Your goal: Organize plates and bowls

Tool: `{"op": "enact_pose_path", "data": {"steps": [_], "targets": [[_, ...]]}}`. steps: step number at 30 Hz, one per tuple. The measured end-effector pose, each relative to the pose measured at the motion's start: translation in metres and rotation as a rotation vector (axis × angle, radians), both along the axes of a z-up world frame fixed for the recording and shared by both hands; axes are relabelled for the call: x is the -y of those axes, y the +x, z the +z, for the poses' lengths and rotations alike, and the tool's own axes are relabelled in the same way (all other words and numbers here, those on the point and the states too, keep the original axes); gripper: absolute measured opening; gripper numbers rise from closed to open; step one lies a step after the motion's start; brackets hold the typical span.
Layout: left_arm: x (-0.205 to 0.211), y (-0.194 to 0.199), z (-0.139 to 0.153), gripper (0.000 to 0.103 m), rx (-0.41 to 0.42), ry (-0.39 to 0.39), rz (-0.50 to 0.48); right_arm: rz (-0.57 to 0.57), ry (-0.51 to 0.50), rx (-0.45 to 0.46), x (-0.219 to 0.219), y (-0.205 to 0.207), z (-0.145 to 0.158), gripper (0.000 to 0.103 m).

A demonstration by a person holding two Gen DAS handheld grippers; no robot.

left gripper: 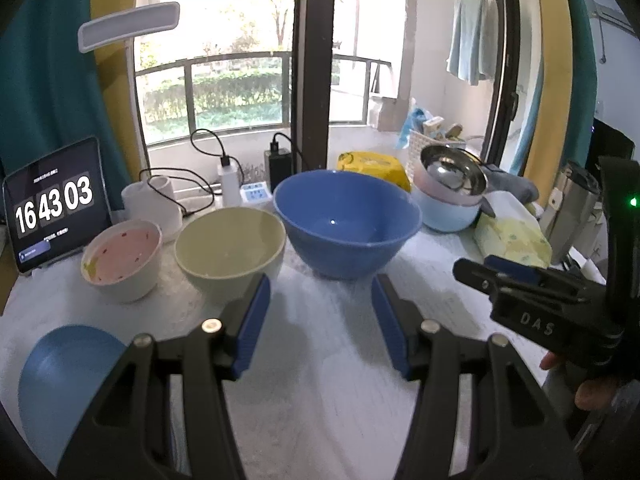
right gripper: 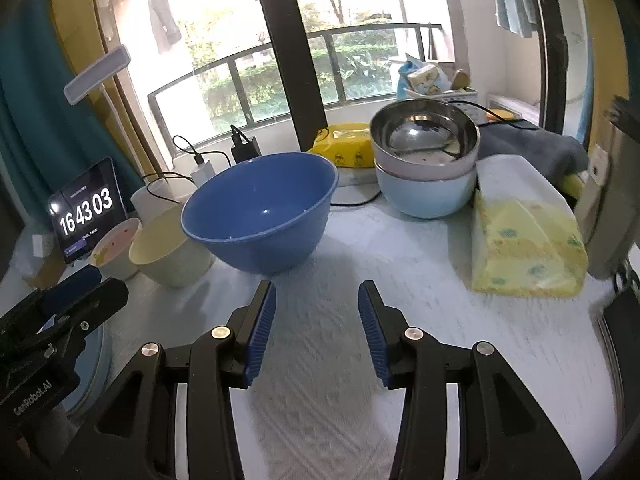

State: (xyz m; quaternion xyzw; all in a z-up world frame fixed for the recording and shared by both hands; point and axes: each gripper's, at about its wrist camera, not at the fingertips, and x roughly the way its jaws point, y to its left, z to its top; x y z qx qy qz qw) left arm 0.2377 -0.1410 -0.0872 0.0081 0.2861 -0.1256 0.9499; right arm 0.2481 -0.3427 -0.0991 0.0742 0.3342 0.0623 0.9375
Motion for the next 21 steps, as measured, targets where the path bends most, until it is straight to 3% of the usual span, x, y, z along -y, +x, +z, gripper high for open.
{"op": "enact_pose_path", "data": {"steps": [9,21], "targets": [[-0.003,0.021,-0.006,0.054,0.003,0.001,0.004,0.001,0.008,0.062,-0.012,0.035,0.008,0.053],[0.000,0.038,-0.020,0.054,-0.027,0.014,0.010,-0.001,-0.036,-0.020,-0.027,0.074,-0.017,0.054]]}}
